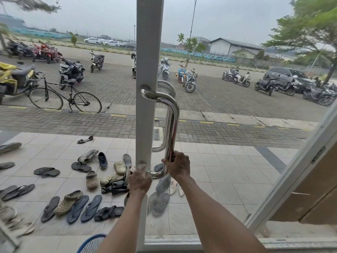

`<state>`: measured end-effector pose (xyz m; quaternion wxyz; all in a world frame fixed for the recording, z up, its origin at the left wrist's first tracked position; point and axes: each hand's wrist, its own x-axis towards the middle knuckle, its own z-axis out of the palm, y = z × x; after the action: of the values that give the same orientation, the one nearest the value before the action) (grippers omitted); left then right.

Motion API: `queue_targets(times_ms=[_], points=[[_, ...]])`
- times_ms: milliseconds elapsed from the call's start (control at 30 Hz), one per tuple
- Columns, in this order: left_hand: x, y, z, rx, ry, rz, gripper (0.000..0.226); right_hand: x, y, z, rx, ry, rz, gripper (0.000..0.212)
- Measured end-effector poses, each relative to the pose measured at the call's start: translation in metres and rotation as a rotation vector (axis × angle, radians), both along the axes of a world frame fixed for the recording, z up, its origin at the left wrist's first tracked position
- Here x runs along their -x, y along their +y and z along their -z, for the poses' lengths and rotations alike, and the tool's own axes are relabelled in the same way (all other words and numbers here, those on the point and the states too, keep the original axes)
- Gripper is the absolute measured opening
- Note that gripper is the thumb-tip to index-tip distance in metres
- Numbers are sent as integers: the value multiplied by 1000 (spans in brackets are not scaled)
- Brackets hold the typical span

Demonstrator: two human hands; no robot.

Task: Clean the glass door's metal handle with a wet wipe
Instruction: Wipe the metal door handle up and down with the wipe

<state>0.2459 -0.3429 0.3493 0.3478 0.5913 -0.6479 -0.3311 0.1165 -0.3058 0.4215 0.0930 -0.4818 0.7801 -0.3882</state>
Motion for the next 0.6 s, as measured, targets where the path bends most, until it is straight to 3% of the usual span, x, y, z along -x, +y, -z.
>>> queue_targets(times_ms=[133, 233, 300, 367, 433, 533, 600], points=[[-1, -10, 1, -117, 137, -93, 49, 1, 0, 0, 9, 4, -16, 26], [-1, -18, 2, -103, 220, -225, 30, 2, 0, 1, 15, 7, -24, 25], [2, -19, 1, -139, 337, -291, 48, 4, 0, 2, 19, -1, -22, 25], [3, -21, 4, -260, 397, -348, 61, 4, -1, 2, 21, -2, -18, 26], [7, -21, 7, -432, 452, -321, 59, 4, -1, 3, 25, 0, -14, 26], [18, -14, 15, -651, 781, -225, 49, 4, 0, 4, 33, 1, -11, 26], [24, -12, 17, -668, 861, -234, 50, 4, 0, 5, 31, 2, -15, 26]])
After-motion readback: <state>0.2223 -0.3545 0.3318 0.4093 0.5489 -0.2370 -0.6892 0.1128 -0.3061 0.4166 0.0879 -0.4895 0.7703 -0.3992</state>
